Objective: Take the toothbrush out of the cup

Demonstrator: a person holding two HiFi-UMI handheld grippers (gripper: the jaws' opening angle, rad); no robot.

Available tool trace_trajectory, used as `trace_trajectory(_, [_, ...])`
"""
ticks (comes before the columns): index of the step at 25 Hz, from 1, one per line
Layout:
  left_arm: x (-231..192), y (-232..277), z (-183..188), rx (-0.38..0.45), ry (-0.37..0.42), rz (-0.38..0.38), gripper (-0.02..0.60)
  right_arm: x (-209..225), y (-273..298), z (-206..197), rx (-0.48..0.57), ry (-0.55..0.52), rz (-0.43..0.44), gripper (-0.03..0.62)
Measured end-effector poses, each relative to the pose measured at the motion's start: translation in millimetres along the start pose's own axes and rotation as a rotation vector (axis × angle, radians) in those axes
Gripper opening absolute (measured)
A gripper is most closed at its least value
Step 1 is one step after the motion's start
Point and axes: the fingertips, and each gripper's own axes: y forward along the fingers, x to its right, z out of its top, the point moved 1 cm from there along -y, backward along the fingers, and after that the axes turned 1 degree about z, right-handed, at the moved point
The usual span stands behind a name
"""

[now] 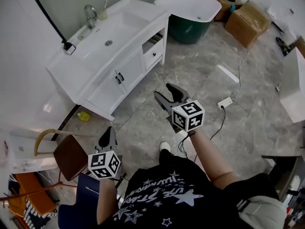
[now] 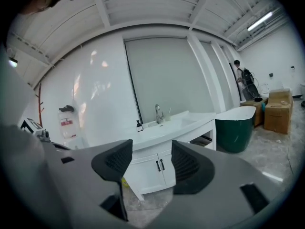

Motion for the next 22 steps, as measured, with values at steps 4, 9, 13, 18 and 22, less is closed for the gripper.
trace_trajectory(4, [18.7, 18.1, 5.8, 0.008, 0.001, 0.046, 0.012, 28.5, 8.3, 1.4, -0.024, -0.01, 0.049, 0.268])
trace_trajectory(9, [31.1, 38.2, 9.3, -0.003, -0.004, 0.051, 0.012, 58.9, 17.4, 5.7, -0.022, -0.007, 0.045, 0.268])
trace_trajectory(13, [31.3, 55.8, 14.4, -0.004, 0.006, 0.055, 0.012, 79.4, 28.8, 7.9, -0.022, -0.002, 0.03, 0.268])
trace_trajectory(18, [13.4, 87.7, 28.3, 0.008, -0.012, 0.043, 0.012, 94.0, 56.9, 8.2, -0.039, 0.015, 0.006, 0.268])
trace_trajectory(22, [-7.0, 134.9, 42.9, 0.008, -0.007, 0.009, 0.012, 113.4, 87.1, 16.0, -0.043, 0.011, -0.029, 0.268])
